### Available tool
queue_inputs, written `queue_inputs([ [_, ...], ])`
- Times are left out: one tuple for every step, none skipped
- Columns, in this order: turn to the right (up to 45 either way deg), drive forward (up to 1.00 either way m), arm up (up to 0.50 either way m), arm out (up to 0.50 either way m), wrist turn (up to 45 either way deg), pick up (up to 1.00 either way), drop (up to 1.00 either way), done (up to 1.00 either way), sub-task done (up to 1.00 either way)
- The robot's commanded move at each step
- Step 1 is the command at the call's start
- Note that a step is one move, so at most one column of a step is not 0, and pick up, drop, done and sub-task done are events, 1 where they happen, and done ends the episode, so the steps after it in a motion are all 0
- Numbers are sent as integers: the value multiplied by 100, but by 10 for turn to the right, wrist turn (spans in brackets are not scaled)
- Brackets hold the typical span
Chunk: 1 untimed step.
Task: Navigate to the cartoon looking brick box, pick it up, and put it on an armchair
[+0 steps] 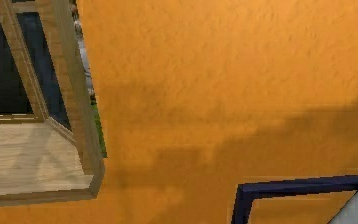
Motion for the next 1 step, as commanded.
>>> queue_inputs([
  [0,0,-48,0,0,0,0,0,0],
])
